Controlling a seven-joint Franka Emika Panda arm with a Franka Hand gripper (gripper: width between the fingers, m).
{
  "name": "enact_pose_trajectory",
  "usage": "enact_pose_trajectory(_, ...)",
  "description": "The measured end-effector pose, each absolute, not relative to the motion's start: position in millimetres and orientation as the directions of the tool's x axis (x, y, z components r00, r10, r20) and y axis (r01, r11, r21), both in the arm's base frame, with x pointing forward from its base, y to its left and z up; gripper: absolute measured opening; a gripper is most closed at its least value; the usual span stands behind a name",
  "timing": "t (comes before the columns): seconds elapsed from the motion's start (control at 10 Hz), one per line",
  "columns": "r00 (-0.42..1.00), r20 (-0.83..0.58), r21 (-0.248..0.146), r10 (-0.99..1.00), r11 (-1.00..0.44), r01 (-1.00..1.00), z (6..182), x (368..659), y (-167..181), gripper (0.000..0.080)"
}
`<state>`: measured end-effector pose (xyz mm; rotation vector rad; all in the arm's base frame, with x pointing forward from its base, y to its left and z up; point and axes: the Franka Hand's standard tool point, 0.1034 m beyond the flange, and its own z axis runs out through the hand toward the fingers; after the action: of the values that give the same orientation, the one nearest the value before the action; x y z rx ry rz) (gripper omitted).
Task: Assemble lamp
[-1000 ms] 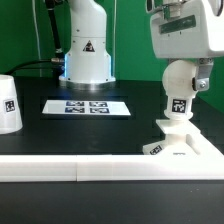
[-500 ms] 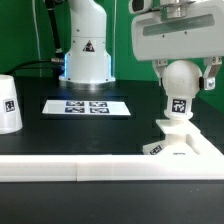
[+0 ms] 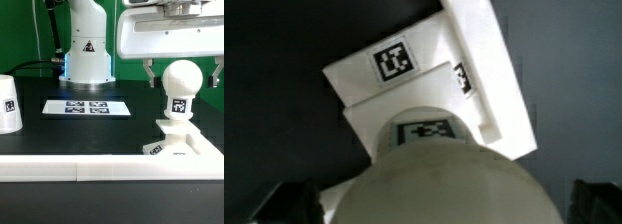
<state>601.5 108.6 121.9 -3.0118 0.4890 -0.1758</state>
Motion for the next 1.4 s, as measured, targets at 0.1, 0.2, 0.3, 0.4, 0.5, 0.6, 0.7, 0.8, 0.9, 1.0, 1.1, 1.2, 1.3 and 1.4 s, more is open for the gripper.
enact_pose_trajectory(0.1,0.974,0.118,-0.073,-0.193,-0.980,-0.186,124.3,603.7,110.0,0.0699)
enact_pose_trajectory(0.2,0.984,0.127,-0.063,-0.123,-0.991,-0.115,125.5,605.2,109.0,0.0699)
enact_pose_trajectory(0.3,0.991,0.131,-0.052,-0.043,-0.998,-0.037,124.7,605.1,108.0,0.0699)
enact_pose_trajectory(0.4,0.991,0.133,-0.044,0.021,-0.999,0.027,124.3,605.0,107.9,0.0699)
enact_pose_trajectory(0.5,0.989,0.135,-0.037,0.068,-0.997,0.074,124.2,605.0,107.5,0.0699)
enact_pose_trajectory(0.6,0.979,0.137,-0.024,0.152,-0.987,0.157,124.0,605.1,106.5,0.0699)
enact_pose_trajectory(0.7,0.966,0.139,-0.014,0.220,-0.975,0.224,123.9,605.2,106.1,0.0699)
enact_pose_trajectory(0.8,0.929,0.144,0.017,0.340,-0.940,0.341,124.4,606.6,106.4,0.0699)
enact_pose_trajectory(0.9,0.876,0.143,0.046,0.460,-0.888,0.458,125.0,607.7,105.6,0.0699)
enact_pose_trajectory(1.0,0.828,0.136,0.063,0.544,-0.839,0.541,125.0,608.2,104.0,0.0699)
enact_pose_trajectory(1.1,0.779,0.126,0.078,0.615,-0.789,0.610,124.7,608.6,101.6,0.0699)
enact_pose_trajectory(1.2,0.718,0.106,0.089,0.688,-0.726,0.682,124.3,608.6,100.4,0.0699)
enact_pose_trajectory(1.3,0.668,0.086,0.092,0.739,-0.674,0.733,124.8,609.3,101.1,0.0699)
enact_pose_trajectory(1.4,0.612,0.069,0.097,0.788,-0.616,0.782,125.0,609.9,100.6,0.0699)
